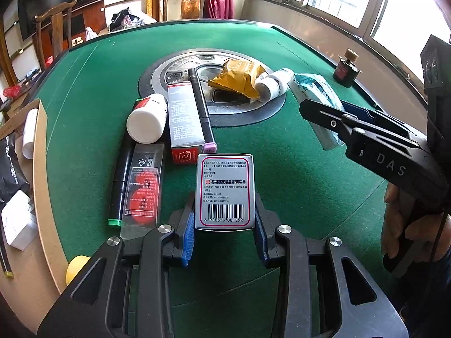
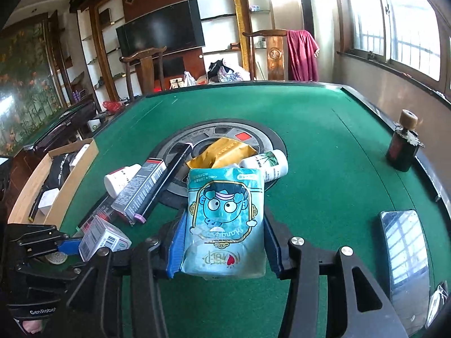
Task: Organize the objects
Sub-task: 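Lift the medicine box with the left tool while the right tool lifts the snack bag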
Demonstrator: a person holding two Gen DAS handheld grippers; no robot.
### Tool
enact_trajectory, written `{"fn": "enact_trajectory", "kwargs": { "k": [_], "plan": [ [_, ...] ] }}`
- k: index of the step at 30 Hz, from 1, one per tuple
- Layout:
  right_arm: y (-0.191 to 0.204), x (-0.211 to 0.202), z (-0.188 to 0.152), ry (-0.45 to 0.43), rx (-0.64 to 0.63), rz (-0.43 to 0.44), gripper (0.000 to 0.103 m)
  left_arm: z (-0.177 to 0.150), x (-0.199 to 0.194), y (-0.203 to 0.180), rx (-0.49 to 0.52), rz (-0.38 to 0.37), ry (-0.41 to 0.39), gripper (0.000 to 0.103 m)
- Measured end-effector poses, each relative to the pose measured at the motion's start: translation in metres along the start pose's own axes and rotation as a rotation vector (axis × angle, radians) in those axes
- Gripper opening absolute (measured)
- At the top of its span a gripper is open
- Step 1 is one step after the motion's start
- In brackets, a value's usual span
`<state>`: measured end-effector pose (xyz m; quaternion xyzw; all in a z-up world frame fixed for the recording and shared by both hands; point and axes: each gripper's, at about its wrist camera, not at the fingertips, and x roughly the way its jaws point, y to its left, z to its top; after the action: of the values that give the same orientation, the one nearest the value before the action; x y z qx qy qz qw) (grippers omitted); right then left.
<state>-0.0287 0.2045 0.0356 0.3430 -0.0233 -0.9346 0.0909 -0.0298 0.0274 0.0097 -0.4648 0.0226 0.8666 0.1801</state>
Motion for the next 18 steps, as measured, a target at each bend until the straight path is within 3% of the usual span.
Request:
{"fn": "enact_trajectory", "kwargs": {
  "k": [18],
  "plan": [
    [0.0042, -0.0051, 0.0002, -0.015, -0.014, 0.027, 0.048, 0.0006, -0.0083, 0.0004, -0.009, -0.033, -0.032, 0.034]
  ]
}}
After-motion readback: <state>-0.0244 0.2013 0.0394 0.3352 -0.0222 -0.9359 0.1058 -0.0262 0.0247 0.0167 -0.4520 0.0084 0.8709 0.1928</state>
